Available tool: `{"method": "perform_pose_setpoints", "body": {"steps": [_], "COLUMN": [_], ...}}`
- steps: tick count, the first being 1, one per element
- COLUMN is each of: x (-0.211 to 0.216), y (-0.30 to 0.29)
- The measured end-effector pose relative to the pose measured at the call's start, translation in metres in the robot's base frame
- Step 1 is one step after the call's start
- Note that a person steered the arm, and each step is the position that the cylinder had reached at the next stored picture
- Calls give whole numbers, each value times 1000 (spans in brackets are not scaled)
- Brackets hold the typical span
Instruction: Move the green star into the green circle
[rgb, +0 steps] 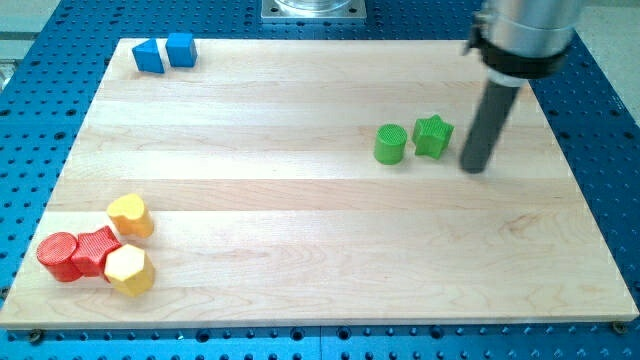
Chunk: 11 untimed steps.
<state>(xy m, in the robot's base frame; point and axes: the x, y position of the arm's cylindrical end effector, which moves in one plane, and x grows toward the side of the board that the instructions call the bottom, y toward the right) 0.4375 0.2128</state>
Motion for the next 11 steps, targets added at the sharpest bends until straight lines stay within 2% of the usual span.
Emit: {"method": "perform_pose_setpoints", "body": {"steps": [1, 2, 4, 5, 6, 8, 9, 10, 11], "x": [-22, -43, -42, -42, -31, 7, -2, -65, -149], "y": [11, -38, -129, -111, -56, -130, -85, -75, -115]}}
